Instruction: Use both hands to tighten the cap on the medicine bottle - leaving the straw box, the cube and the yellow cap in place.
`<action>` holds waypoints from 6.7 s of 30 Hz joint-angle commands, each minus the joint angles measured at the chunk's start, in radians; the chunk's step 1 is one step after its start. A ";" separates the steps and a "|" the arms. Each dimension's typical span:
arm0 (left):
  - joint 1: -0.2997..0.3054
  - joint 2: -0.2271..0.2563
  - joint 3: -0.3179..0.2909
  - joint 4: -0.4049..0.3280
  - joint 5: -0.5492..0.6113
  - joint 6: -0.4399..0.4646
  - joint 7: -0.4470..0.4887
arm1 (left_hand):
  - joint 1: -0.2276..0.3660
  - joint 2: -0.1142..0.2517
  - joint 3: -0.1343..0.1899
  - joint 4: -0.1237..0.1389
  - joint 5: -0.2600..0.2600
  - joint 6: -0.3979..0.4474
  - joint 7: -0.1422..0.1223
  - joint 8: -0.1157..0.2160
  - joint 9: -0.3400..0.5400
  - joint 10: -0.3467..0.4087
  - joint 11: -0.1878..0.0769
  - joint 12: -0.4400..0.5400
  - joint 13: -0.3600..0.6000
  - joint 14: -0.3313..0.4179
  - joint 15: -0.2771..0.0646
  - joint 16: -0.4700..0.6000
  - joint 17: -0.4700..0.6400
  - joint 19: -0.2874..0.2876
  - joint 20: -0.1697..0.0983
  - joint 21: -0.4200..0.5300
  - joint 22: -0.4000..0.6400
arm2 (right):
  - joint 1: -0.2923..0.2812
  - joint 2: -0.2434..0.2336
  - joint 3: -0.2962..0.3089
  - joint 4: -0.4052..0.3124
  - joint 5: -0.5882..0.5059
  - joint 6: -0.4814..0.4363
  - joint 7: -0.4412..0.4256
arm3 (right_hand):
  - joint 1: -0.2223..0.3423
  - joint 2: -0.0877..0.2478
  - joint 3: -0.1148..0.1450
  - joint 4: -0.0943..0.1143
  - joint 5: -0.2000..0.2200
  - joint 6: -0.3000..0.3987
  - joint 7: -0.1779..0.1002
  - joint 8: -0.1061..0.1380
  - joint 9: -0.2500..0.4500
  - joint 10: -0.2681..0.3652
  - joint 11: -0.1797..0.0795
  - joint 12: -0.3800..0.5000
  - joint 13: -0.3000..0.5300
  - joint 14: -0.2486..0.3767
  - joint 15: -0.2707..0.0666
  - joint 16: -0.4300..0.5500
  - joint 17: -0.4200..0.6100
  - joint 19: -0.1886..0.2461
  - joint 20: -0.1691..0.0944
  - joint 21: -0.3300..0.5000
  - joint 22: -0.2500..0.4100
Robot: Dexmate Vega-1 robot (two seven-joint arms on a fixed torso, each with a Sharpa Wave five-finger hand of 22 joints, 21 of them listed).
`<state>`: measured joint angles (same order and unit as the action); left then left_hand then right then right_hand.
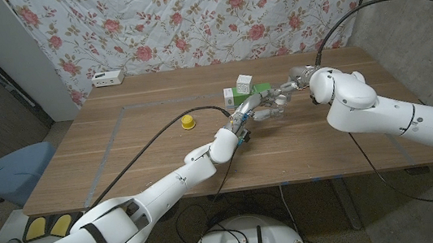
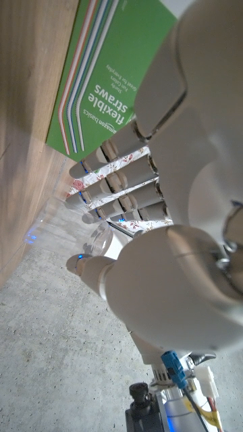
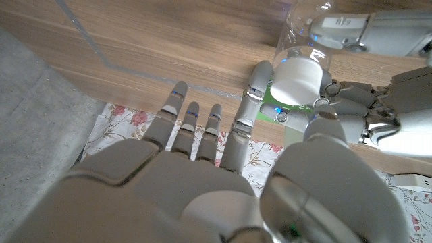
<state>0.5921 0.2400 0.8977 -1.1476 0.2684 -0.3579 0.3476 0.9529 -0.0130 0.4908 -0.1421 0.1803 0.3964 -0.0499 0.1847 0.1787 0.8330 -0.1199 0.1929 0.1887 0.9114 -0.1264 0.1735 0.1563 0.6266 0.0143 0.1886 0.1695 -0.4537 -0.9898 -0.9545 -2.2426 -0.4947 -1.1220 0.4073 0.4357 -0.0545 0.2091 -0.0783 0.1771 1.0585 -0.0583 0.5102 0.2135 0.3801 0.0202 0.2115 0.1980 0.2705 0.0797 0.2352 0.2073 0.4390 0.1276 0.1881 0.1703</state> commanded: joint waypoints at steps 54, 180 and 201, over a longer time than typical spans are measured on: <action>-0.045 -0.044 0.016 0.157 0.047 -0.163 0.101 | 0.002 0.004 0.017 -0.006 0.005 0.012 0.002 0.006 0.003 0.047 -0.026 0.008 0.005 -0.014 -0.084 -0.003 0.005 0.001 -0.016 0.007 0.003 | -0.066 -0.153 0.225 -0.119 0.293 0.171 0.044 | 0.065 0.060 0.041 -0.082 0.022 -0.666 0.055 -0.245 0.083 -0.319 0.070 -0.024 0.005 -0.169 0.074 -0.044 -0.014 -0.102 -0.008 0.000 -0.002; -0.109 -0.104 0.057 0.338 0.076 -0.287 0.231 | -0.026 0.002 0.019 0.000 0.008 0.046 -0.004 0.006 0.003 0.059 -0.026 0.006 0.003 -0.019 -0.083 -0.001 0.005 0.010 -0.025 0.005 0.002 | -0.228 -0.047 0.319 -0.008 0.255 0.293 -0.199 | 0.409 0.020 0.134 -0.078 0.012 -0.272 -0.034 -0.066 0.079 -0.103 0.053 0.019 0.010 0.024 -0.065 0.009 -0.005 0.141 -0.049 0.027 -0.001; -0.103 -0.097 0.054 0.327 0.076 -0.290 0.230 | -0.029 0.003 0.020 0.000 0.007 0.048 -0.005 0.006 0.003 0.061 -0.025 0.007 0.003 -0.015 -0.082 0.000 0.005 0.010 -0.025 0.005 0.002 | -0.216 -0.032 0.278 -0.019 0.243 0.234 -0.263 | 0.400 0.012 0.120 -0.072 0.008 -0.214 0.017 -0.026 0.096 -0.059 0.058 0.021 0.011 0.063 -0.071 0.021 -0.001 0.188 -0.070 0.027 -0.001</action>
<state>0.4859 0.1409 0.9537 -0.8159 0.3426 -0.6425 0.5779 0.9268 -0.0178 0.5041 -0.1450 0.1822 0.4395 -0.0535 0.1886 0.1787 0.8459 -0.1072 0.1959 0.1880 0.8877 -0.1177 0.1704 0.1565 0.6374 -0.0144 0.1924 0.1695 -0.6837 -1.0274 -0.6435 -2.2501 -0.2316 -0.8470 0.1700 0.8370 -0.0399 0.3349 -0.1518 0.1848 0.8243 -0.0410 0.4708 0.3042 0.3118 0.0791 0.2236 0.2071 0.3216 0.0071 0.2517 0.2026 0.6154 0.0626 0.2116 0.1678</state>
